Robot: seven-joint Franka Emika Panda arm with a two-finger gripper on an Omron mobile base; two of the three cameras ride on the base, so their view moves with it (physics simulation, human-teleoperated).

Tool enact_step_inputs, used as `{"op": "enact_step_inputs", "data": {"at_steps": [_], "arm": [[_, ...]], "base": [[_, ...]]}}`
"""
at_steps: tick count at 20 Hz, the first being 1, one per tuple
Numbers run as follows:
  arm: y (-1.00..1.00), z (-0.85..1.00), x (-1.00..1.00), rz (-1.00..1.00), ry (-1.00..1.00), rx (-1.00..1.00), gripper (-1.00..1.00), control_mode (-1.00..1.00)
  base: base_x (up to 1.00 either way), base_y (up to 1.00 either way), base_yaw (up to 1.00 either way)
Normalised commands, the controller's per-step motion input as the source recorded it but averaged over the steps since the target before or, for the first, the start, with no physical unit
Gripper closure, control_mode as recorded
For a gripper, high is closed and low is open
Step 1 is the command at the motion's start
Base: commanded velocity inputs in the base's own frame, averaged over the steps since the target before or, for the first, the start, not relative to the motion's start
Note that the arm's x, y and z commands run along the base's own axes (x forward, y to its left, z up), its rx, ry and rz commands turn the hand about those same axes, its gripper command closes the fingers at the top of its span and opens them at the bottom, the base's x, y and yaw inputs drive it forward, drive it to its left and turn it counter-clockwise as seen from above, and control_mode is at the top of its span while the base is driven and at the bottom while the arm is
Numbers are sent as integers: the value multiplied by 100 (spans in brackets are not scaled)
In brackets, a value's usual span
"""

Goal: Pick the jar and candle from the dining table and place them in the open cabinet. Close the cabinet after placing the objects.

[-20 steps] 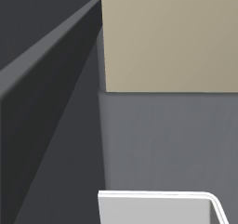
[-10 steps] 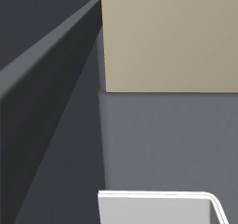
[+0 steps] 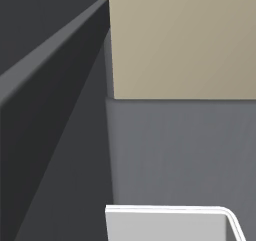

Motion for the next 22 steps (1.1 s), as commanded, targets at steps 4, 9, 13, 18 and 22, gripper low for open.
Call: {"op": "enact_step_inputs", "data": {"at_steps": [4, 9, 13, 18, 22], "arm": [[-25, 3, -39, -14, 1, 15, -100, -100], [-25, 0, -31, -11, 0, 17, -100, -100], [-16, 4, -16, -11, 1, 15, -100, -100], [-23, 8, -13, -5, 6, 12, -100, -100], [-45, 0, -27, 0, 0, 15, -100, -100]], "base": [[0, 0, 0], [0, 0, 0], [0, 0, 0], [0, 0, 0], [0, 0, 0]]}}
